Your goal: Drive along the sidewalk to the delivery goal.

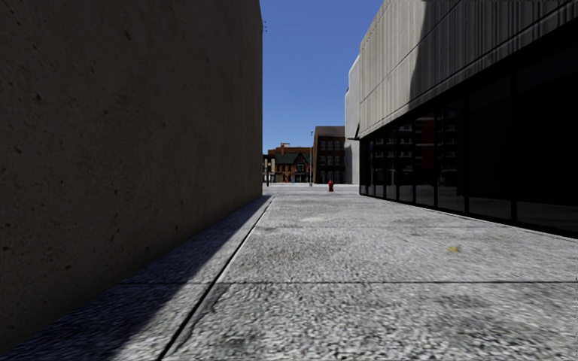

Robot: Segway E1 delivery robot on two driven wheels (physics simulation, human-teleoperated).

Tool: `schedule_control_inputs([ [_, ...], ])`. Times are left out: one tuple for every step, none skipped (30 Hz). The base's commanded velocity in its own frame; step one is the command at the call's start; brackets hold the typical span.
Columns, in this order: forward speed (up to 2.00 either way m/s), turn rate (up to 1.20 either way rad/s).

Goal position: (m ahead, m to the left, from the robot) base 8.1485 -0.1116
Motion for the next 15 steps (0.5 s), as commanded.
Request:
schedule_control_inputs([
  [2.00,0.00],
  [2.00,0.00],
  [2.00,0.00],
  [2.00,0.00],
  [2.00,0.00],
  [2.00,0.00],
  [2.00,0.00],
  [2.00,0.00],
  [2.00,0.00],
  [2.00,0.00],
  [2.00,0.00],
  [2.00,0.00],
  [2.00,0.00],
  [2.00,0.00],
  [2.00,0.00],
])
